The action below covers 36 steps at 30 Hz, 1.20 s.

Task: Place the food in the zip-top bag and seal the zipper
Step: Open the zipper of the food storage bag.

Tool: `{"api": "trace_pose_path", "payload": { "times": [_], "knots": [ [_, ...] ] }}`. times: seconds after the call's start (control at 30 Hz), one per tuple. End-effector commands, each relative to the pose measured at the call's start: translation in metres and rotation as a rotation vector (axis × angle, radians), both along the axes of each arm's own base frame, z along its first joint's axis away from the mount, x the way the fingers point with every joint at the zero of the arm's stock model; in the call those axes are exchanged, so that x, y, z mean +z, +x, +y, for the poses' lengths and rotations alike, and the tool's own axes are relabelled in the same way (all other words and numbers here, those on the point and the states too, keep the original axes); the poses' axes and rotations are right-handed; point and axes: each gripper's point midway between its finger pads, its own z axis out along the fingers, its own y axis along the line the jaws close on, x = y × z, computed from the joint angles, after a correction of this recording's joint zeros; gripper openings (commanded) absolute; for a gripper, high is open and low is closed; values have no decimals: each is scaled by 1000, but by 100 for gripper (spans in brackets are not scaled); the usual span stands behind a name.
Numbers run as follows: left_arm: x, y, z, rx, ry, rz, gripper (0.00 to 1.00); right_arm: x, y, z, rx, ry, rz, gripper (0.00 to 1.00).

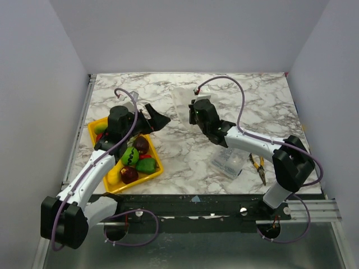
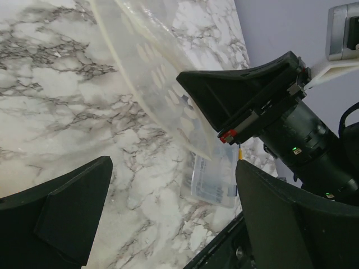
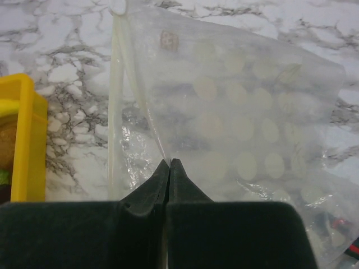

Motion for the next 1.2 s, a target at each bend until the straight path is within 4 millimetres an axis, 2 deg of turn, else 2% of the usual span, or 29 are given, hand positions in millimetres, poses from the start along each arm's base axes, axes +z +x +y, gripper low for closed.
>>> {"api": "trace_pose_path", "payload": {
  "times": [0.0, 0.1, 0.23, 0.4, 0.57, 0.7, 0.8, 0.83, 0.9, 0.93, 1.03, 1.17],
  "knots": [
    [1, 0, -27, -70, -86, 45, 90, 15, -15, 19, 101, 163, 10, 0],
    [-12, 7, -35, -67, -68, 81, 82, 21, -23, 19, 126, 195, 14, 0],
    [-22, 11, -42, -53, -69, 99, 66, 27, -30, 13, 129, 208, 7, 0],
    [-28, 16, -45, -9, -65, 110, 66, 33, -39, 9, 150, 219, 4, 0],
    [-35, 27, -49, 20, -70, 123, 67, 48, -47, 8, 173, 241, -18, 0],
    [-28, 36, -57, -1, -82, 113, 47, 52, -50, 8, 187, 243, -14, 0],
    [-21, 39, -62, -25, -89, 92, 18, 51, -50, 7, 191, 214, 0, 1],
    [-20, 39, -63, -27, -90, 90, 9, 50, -51, 7, 190, 198, 11, 5],
    [-18, 37, -62, -27, -100, 90, 0, 49, -47, 0, 152, 165, 24, 21],
    [-15, 35, -63, -31, -112, 86, 0, 50, -46, -3, 135, 151, 27, 31],
    [-9, 30, -66, -46, -149, 86, 0, 48, -43, -9, 107, 62, 43, 51],
    [-5, 25, -69, -57, -174, 106, 0, 50, -41, -6, 83, -79, 27, 62]
  ]
}}
